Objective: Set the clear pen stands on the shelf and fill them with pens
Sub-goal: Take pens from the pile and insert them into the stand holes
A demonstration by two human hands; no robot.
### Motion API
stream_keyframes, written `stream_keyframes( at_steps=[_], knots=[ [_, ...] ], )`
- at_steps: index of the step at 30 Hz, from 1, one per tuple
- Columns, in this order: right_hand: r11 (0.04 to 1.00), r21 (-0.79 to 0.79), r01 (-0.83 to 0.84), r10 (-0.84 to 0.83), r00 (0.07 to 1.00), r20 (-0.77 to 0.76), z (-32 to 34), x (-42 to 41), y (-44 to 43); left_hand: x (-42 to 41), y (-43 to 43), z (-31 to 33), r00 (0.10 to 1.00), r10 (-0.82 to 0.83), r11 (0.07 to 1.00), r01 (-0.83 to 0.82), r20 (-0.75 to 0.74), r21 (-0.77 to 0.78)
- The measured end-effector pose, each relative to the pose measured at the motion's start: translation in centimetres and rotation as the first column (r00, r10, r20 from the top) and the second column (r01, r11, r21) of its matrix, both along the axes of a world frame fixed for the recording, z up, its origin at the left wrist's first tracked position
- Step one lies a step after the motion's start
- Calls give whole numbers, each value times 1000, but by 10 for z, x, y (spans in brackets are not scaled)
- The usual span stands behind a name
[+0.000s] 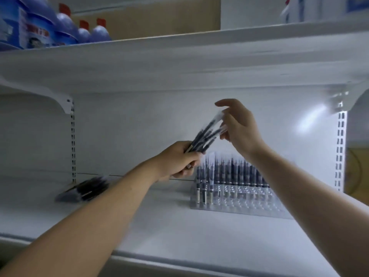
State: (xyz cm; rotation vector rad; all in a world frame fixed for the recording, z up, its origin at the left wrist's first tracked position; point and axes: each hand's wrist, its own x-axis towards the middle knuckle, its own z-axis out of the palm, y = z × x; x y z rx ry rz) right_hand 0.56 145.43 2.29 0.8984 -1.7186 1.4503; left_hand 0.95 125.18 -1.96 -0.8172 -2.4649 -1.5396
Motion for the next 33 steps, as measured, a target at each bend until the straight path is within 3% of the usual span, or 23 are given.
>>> stream_keyframes(
  at_steps=[8,15,19,22,25,28,33],
  knots=[
    [997,-21,80,-82,955,-286,-34,2,-2,-10,-13,-9,997,-56,998,56,-56,-1],
    [999,47,-5,12,990,-142,-38,4,-14,-8,-28,-15,997,-50,998,49,-50,-33],
    [988,-39,-150,150,989,16,-45,5,-17,-7,-28,-23,996,-89,996,90,25,-27],
    [984,-110,-139,144,988,47,-47,6,-16,-8,-29,-26,993,-103,995,103,55,1],
    [947,-302,-107,134,988,70,-42,4,-4,-10,-32,-27,994,-94,995,93,51,30],
    [917,-399,-32,72,994,85,-35,2,19,-10,-32,-28,992,-123,988,119,35,96],
    [955,-176,240,-240,971,23,-37,-9,46,-17,-31,-34,995,-93,989,95,-26,113]
  ],
)
